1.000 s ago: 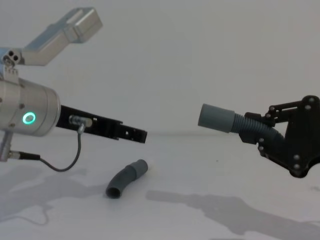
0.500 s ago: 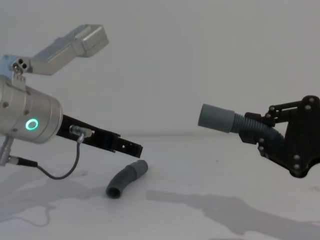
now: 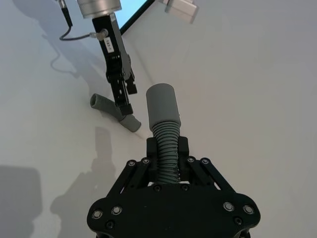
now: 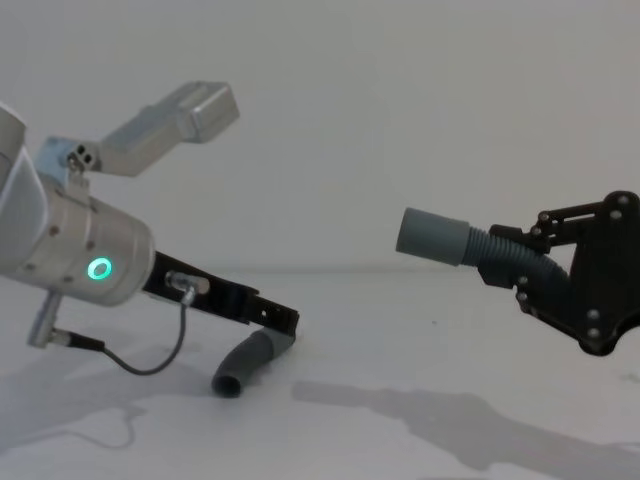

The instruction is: Use both hands to pick up one end of the pipe from the table, align the ends, and insert them.

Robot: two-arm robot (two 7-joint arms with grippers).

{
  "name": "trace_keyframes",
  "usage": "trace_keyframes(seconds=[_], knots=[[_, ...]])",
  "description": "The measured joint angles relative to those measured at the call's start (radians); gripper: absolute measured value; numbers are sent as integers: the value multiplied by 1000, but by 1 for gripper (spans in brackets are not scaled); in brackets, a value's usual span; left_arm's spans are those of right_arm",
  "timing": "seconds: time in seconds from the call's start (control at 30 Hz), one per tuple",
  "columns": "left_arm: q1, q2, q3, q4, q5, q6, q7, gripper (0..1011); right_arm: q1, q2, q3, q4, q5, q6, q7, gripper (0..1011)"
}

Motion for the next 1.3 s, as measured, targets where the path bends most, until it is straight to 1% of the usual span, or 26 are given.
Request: trace_keyframes(seconds=[0.23,0.53,0.9,1.3], knots=[[-19,-34,16,60,9,-21,-9,1001,0,0,0,0,0,0,0,203],[-28,-54,21,97,19,-34,-12,1002,0,0,0,0,0,0,0,203],[-24,-70,6,117,29,-52,3,1001,0,0,0,0,0,0,0,204],[-17,-89,-12,140,30,-59,14,1002,0,0,0,0,0,0,0,204]])
